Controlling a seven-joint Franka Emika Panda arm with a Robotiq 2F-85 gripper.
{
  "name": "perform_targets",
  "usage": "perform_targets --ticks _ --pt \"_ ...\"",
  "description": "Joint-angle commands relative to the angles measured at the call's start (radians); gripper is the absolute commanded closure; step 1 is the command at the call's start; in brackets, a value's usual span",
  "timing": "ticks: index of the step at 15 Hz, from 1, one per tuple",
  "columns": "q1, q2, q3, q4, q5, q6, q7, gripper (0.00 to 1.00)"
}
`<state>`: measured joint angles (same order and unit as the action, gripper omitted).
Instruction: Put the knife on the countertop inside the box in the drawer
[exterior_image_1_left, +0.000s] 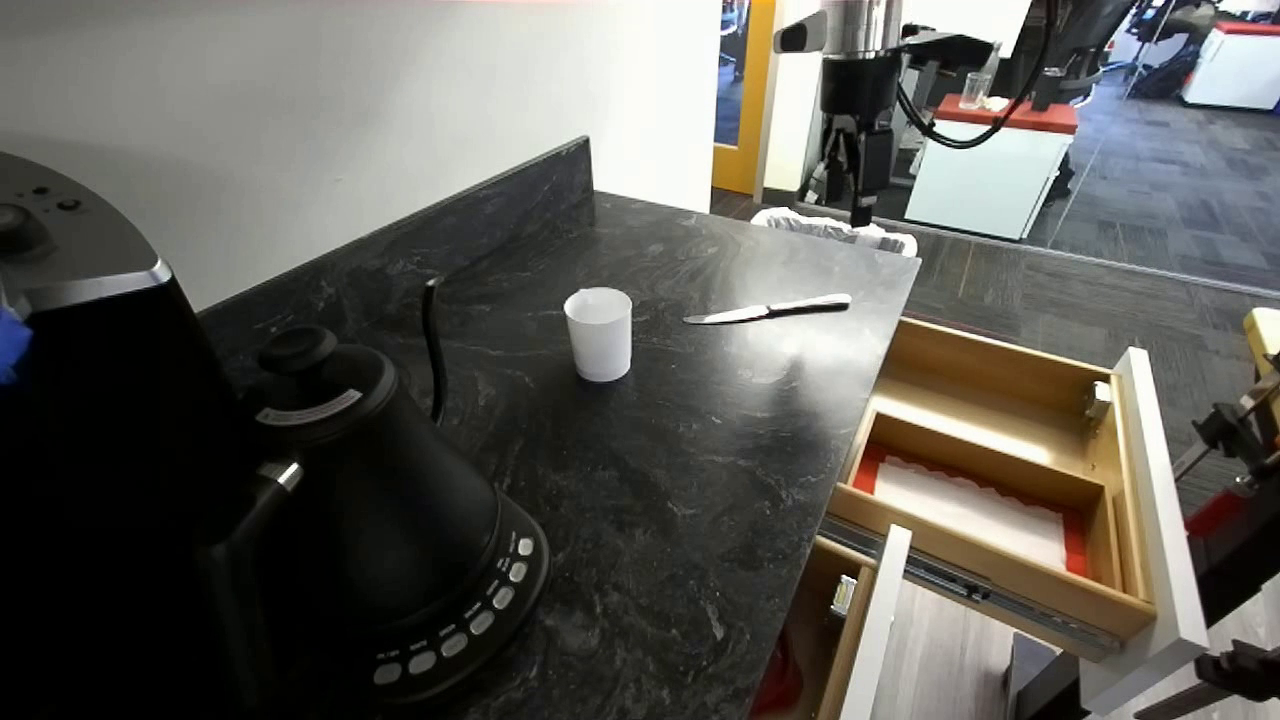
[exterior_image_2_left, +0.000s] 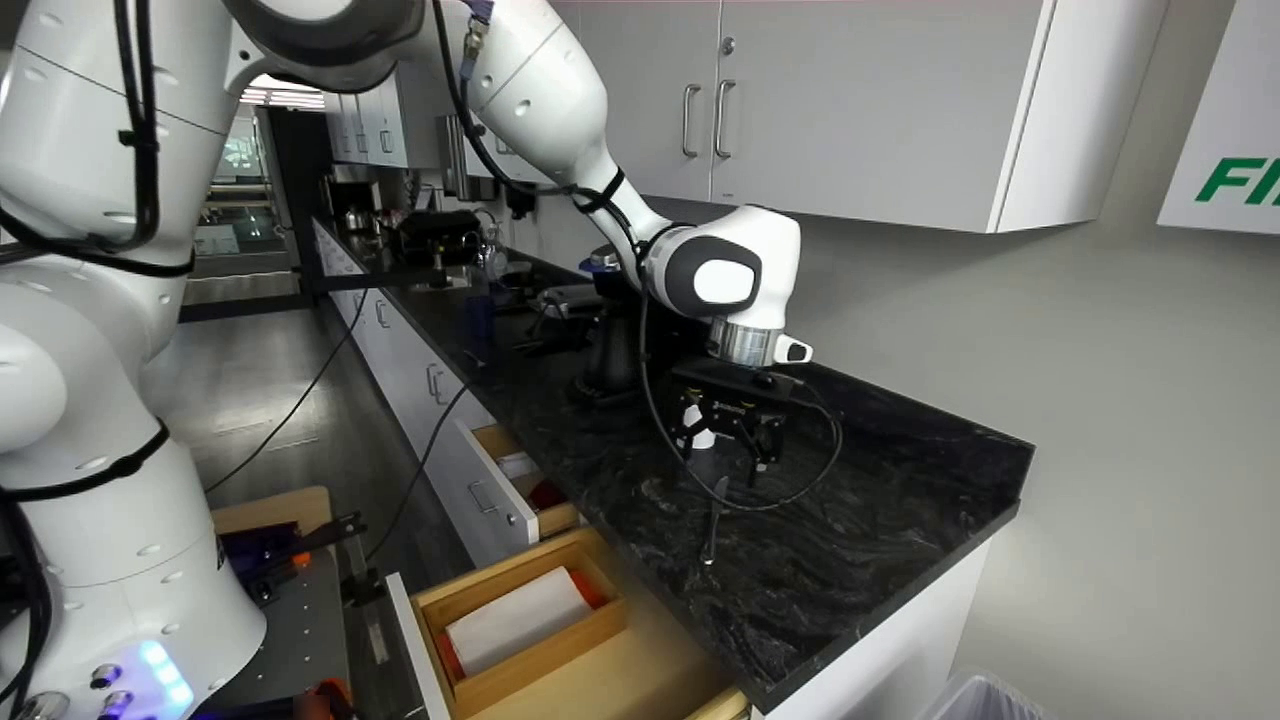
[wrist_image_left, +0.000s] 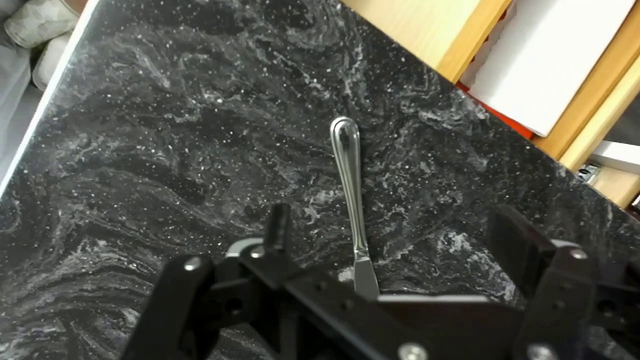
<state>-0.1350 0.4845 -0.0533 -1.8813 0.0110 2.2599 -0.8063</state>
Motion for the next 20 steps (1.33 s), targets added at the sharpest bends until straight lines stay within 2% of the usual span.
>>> perform_targets --ticks 1,7,20 --pt "-0.032 0.125 0.033 0.14 -0.029 -0.018 -0.034 0.0" --pt "-0.031 0.233 0.064 0.239 -0.054 -0.019 -0.045 0.0" --pt "-0.006 0.352 0.075 0.32 -0.108 -0.01 -0.035 0.0"
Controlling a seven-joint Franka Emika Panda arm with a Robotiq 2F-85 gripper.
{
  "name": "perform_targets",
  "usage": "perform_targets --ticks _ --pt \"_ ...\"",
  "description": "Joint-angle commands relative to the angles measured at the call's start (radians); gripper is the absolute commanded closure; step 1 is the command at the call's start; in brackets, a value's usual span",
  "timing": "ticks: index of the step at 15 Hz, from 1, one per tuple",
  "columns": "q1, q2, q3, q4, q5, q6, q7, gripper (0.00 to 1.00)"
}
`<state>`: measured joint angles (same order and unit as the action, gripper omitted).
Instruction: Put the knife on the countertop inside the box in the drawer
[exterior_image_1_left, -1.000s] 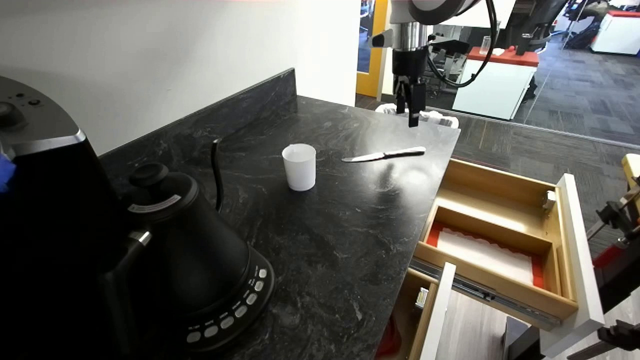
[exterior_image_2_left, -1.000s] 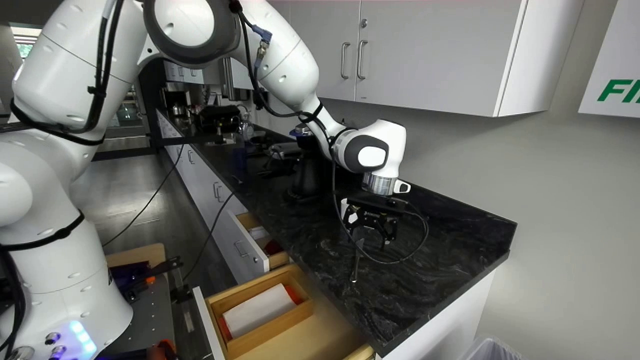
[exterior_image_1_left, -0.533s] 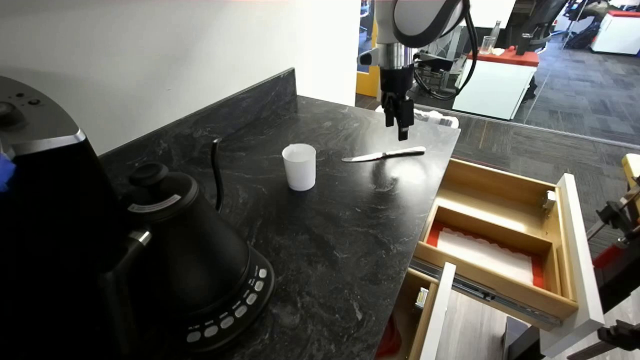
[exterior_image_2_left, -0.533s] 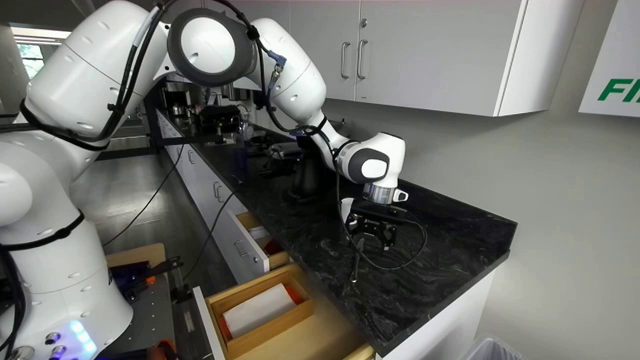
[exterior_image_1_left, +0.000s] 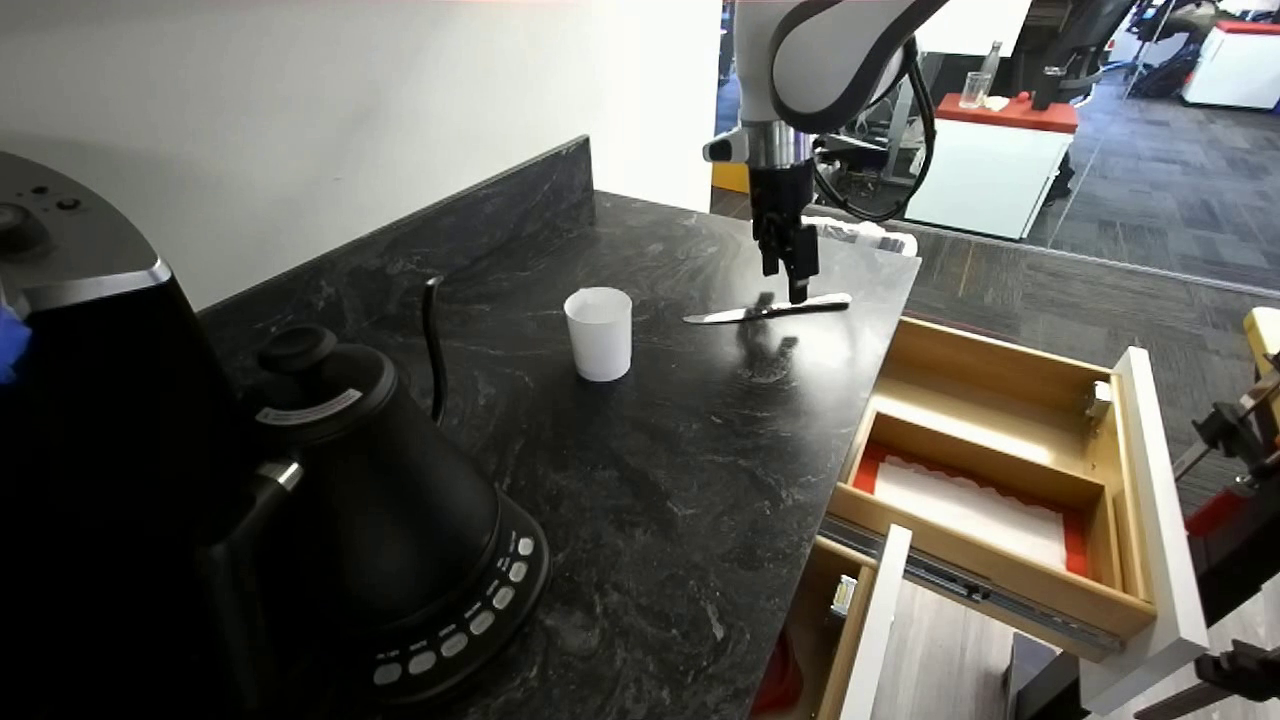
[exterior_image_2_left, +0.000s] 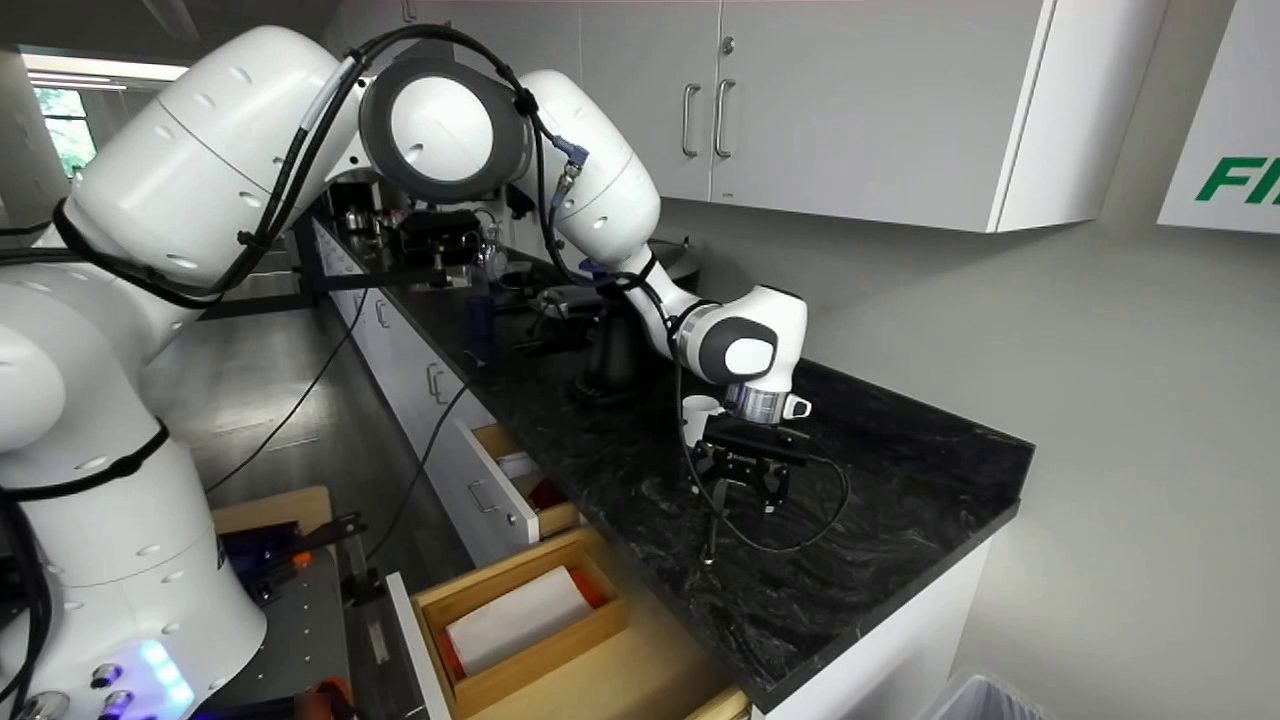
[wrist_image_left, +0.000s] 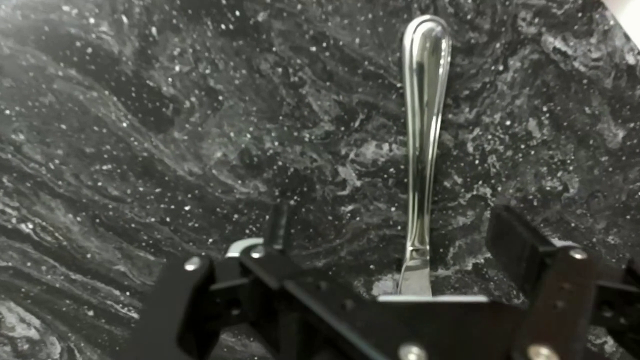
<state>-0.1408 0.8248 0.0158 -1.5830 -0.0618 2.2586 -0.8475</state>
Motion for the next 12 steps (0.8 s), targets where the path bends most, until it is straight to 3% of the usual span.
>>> perform_targets --ticks 1,12 --pt "0.004 0.01 0.005 0.015 -0.044 -0.003 0.008 0.0" --pt "0.019 -0.018 0.012 -0.051 -0.065 0.027 0.029 0.0"
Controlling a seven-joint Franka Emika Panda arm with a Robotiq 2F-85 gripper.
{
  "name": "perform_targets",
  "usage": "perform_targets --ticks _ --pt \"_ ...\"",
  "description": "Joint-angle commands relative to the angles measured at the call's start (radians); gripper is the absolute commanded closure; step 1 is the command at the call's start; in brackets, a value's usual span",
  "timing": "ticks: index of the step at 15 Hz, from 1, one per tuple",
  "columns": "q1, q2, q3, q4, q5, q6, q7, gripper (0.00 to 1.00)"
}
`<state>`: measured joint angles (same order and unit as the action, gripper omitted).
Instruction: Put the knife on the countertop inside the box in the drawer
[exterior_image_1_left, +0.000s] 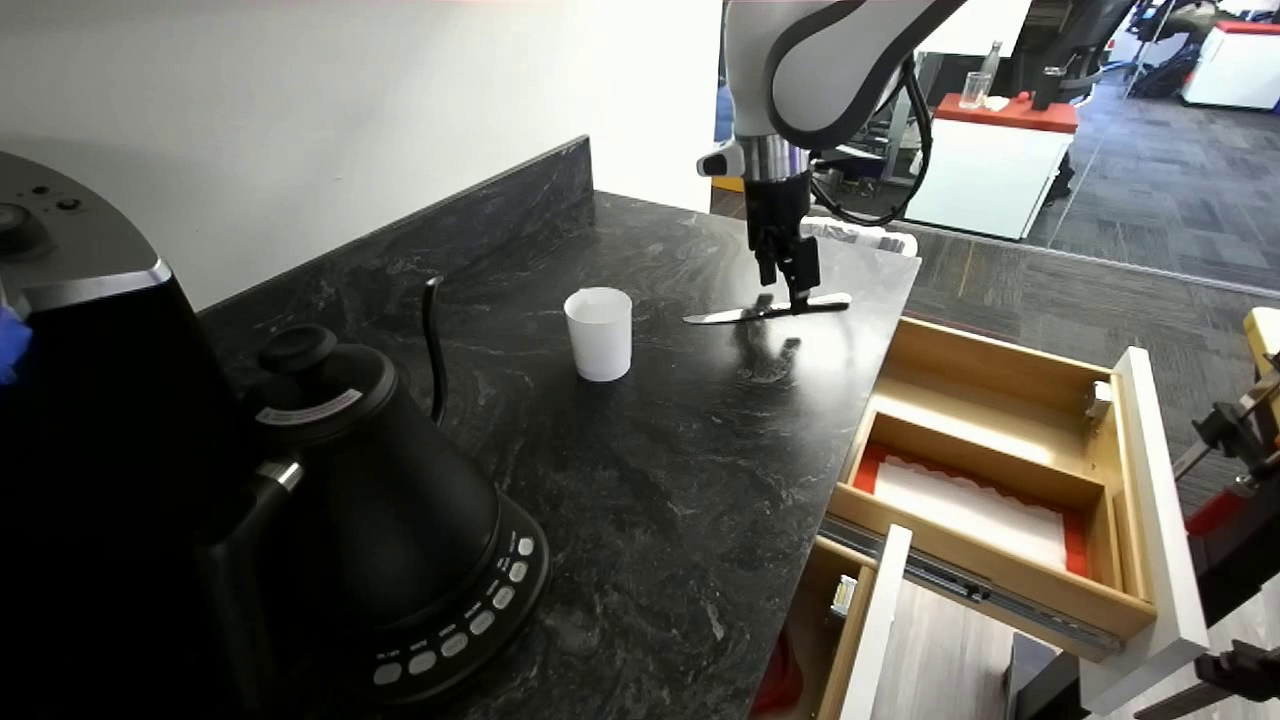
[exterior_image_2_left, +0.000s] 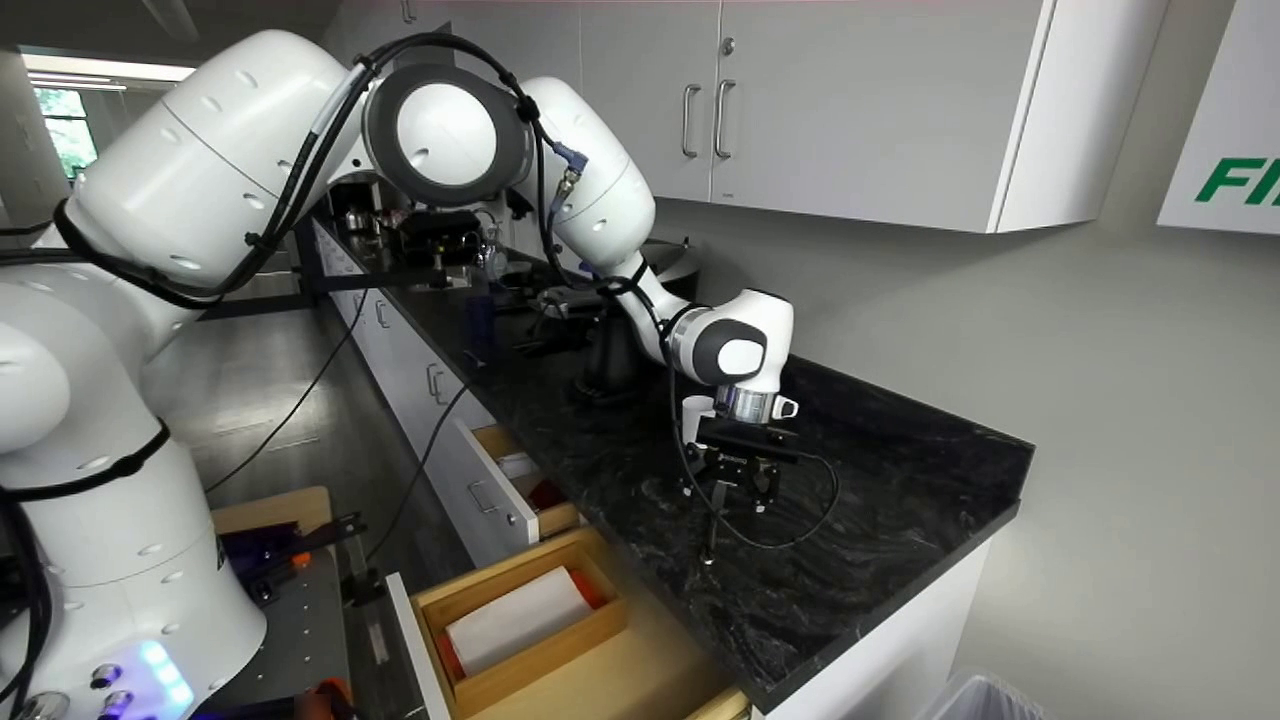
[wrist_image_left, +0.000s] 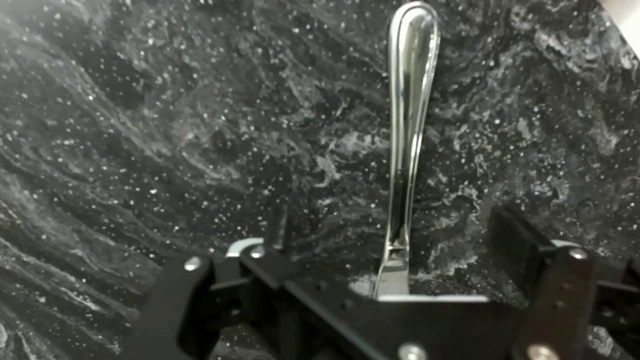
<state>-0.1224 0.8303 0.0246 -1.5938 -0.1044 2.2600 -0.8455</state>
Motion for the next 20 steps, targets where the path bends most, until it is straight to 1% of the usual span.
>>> perform_targets --ticks 1,6,7,8,18,20 --pt "0.008 -0.028 -0.003 -0.05 -0.029 0.036 0.038 0.0" --pt "0.016 -0.031 -0.004 -0.067 -0.041 0.042 0.05 0.0" --pt "0.017 -0.033 -0.005 -0.072 -0.045 0.048 0.051 0.25" --pt "0.017 -0.034 -0.005 -0.074 -0.049 0.051 0.052 0.26" --pt "0.014 -0.046 -0.008 -0.084 -0.07 0.07 0.06 0.92" --pt "0.014 -0.048 -0.007 -0.086 -0.071 0.07 0.059 0.96"
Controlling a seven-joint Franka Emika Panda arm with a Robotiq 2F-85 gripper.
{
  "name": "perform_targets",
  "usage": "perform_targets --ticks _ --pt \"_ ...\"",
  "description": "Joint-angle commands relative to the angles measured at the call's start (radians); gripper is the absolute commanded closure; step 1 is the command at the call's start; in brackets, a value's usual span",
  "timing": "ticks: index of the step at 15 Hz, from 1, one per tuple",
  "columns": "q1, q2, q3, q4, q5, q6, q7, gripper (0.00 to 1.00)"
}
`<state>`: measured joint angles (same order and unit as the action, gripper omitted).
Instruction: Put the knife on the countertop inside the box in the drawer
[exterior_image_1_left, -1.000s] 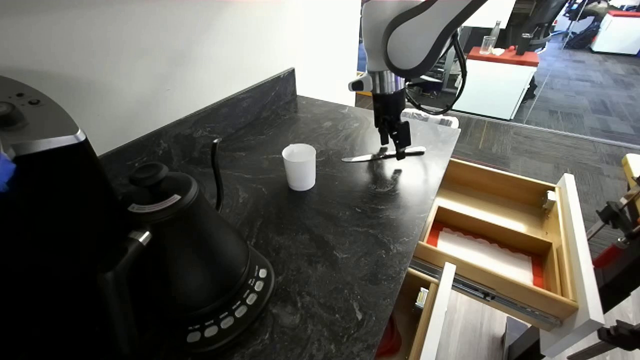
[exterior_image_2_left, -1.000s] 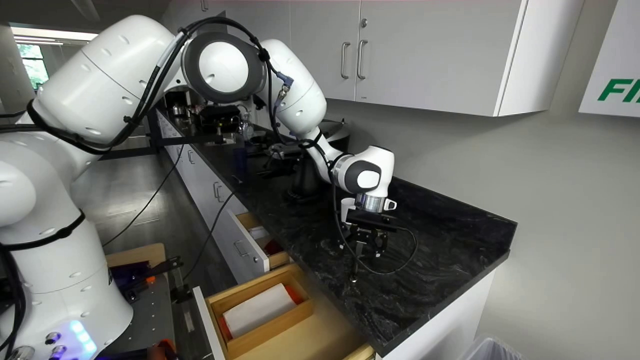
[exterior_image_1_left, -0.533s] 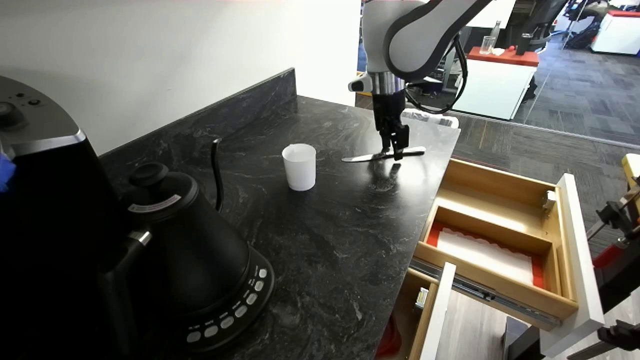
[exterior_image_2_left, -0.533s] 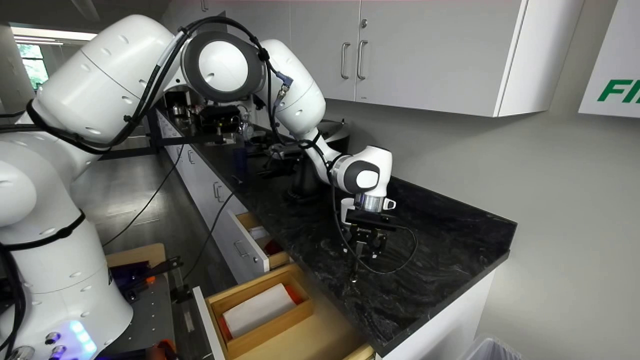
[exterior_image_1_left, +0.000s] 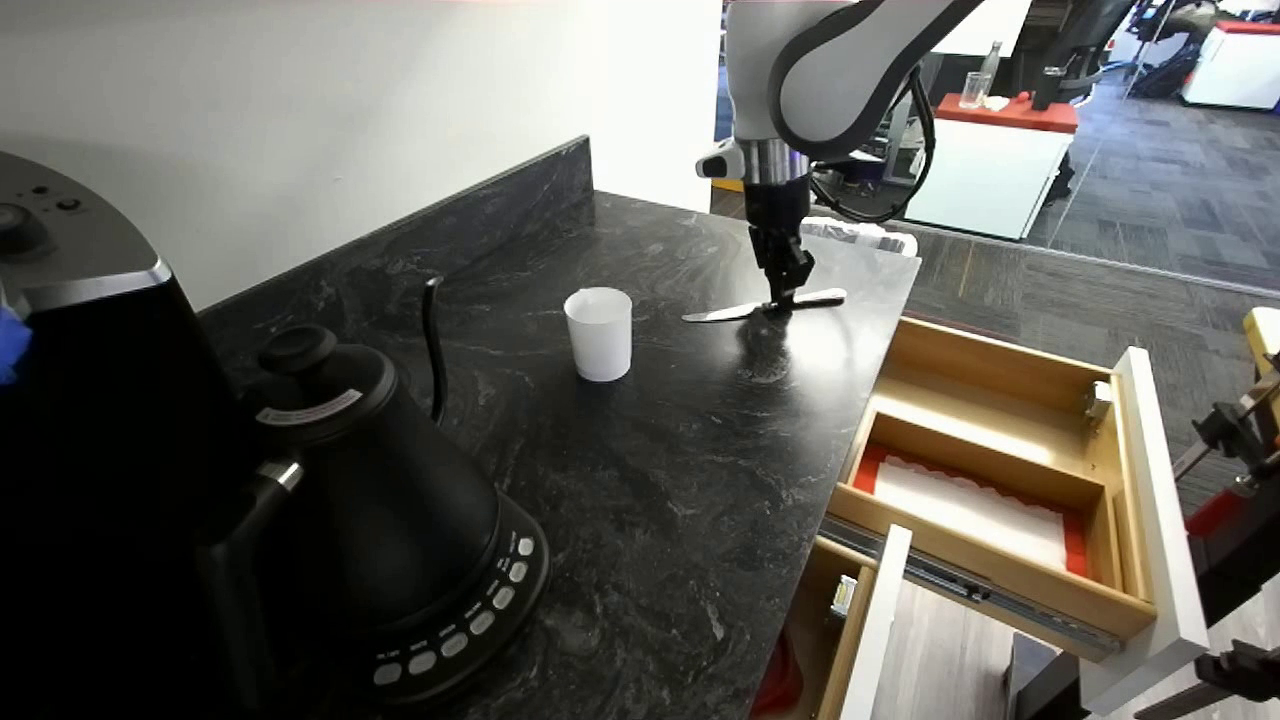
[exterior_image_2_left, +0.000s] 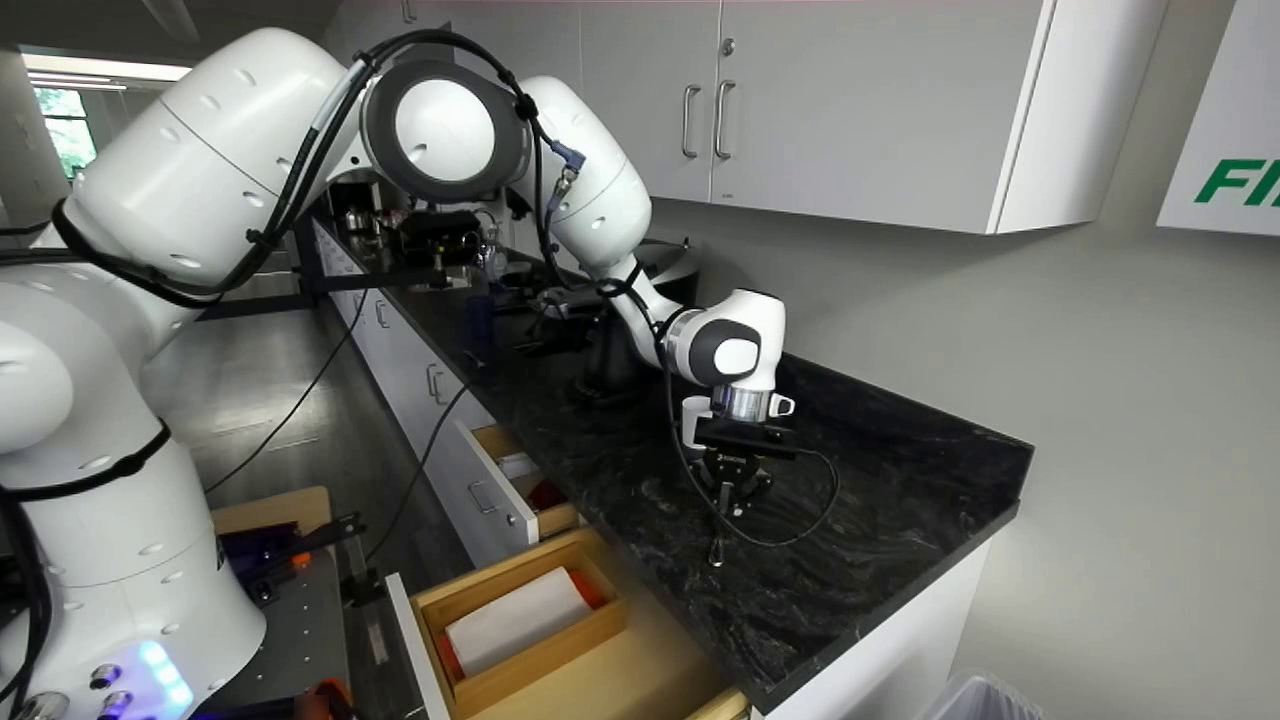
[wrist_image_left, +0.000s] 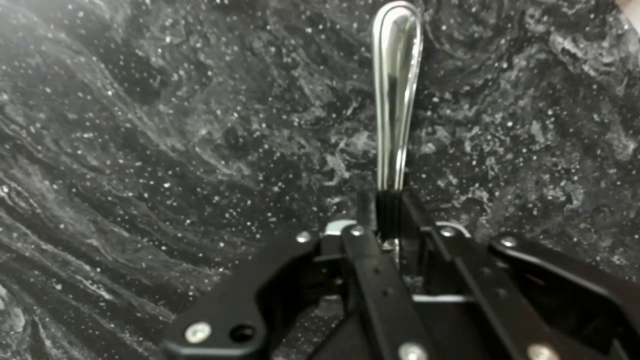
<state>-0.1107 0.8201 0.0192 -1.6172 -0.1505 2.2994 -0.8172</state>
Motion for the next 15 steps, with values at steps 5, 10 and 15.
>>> perform_targets --ticks 5,10,15 --pt "0.0 -0.048 -0.002 -0.071 -0.021 0.029 0.037 0.93" --pt "-0.021 -0.126 0.015 -0.123 0.019 0.008 0.071 0.93" --pt "-0.034 -0.227 0.02 -0.206 0.06 -0.006 0.104 0.93"
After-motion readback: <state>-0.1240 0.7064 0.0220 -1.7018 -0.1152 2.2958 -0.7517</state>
